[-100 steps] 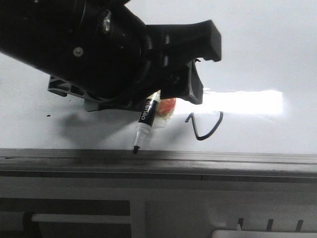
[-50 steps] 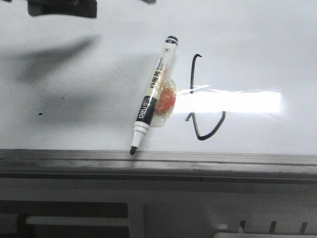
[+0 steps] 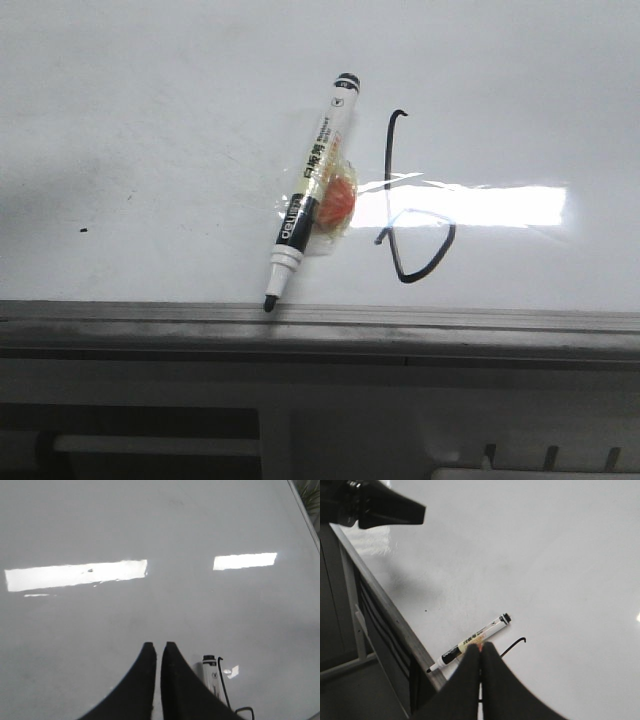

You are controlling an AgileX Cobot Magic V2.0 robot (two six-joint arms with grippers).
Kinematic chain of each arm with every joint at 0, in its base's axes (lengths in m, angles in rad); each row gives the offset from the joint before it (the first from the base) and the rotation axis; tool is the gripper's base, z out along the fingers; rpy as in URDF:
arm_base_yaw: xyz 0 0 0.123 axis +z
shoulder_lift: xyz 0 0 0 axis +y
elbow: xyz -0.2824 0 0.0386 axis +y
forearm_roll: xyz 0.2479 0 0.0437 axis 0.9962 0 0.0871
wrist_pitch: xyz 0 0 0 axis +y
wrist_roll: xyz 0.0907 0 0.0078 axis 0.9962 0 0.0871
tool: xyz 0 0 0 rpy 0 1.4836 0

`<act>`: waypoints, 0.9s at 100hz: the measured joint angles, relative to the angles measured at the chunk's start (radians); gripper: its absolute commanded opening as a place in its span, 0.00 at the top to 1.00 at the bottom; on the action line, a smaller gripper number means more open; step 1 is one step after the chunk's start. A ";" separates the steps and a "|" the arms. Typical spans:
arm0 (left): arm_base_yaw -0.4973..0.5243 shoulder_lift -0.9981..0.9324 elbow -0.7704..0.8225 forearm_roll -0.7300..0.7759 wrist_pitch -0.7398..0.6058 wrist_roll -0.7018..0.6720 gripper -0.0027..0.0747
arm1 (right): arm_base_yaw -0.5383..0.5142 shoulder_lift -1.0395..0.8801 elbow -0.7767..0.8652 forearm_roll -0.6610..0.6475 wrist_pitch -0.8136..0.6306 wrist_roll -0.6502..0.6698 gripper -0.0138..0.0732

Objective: Write number 6 on whiteboard

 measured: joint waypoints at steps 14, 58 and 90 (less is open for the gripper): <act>0.000 -0.194 0.146 -0.002 0.000 0.000 0.99 | 0.000 -0.111 0.087 -0.015 -0.058 0.002 0.89; 0.000 -0.496 0.299 -0.024 0.000 0.000 0.99 | 0.000 -0.246 0.163 -0.018 -0.062 0.006 0.89; 0.000 -0.497 0.299 -0.026 0.000 0.000 0.99 | 0.000 -0.246 0.163 -0.018 -0.062 0.006 0.89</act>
